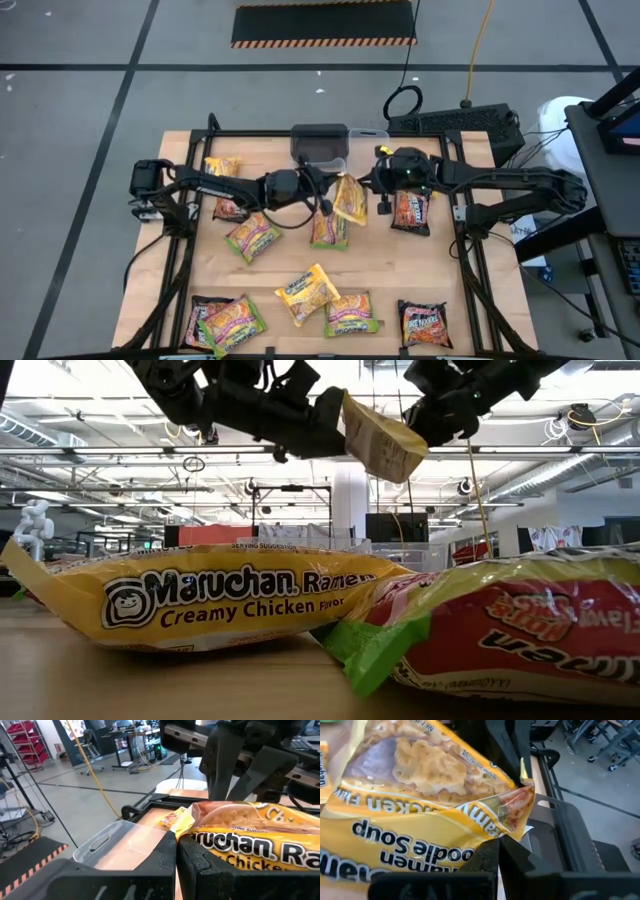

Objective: Sort Maruchan noodles
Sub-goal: Put the yellow noodle pack into the left transparent bin

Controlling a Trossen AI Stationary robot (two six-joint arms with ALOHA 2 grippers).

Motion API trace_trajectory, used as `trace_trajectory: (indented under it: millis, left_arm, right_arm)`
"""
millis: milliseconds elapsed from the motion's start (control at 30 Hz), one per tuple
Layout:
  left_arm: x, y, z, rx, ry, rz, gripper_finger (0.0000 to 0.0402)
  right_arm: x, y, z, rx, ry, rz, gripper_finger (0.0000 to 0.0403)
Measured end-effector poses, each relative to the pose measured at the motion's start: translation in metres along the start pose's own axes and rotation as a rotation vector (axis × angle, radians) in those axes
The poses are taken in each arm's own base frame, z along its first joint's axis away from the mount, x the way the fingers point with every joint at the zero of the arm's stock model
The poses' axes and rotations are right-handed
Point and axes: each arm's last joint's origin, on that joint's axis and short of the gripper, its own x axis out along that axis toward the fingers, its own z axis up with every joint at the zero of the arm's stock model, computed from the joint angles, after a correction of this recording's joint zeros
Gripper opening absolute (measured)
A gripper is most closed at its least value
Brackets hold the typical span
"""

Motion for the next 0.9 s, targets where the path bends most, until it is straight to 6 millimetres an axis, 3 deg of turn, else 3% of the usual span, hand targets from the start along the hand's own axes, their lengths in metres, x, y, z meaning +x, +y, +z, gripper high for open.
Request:
trace_trajectory:
  millis: [900]
  left_arm:
    - [0.0005,0.0022,0.0009,0.019,-0.009,0.010,0.0000]
  right_arm:
    - [-0.0005,-0.0060,0.0044,0.033,-0.057,-0.040,0.0013]
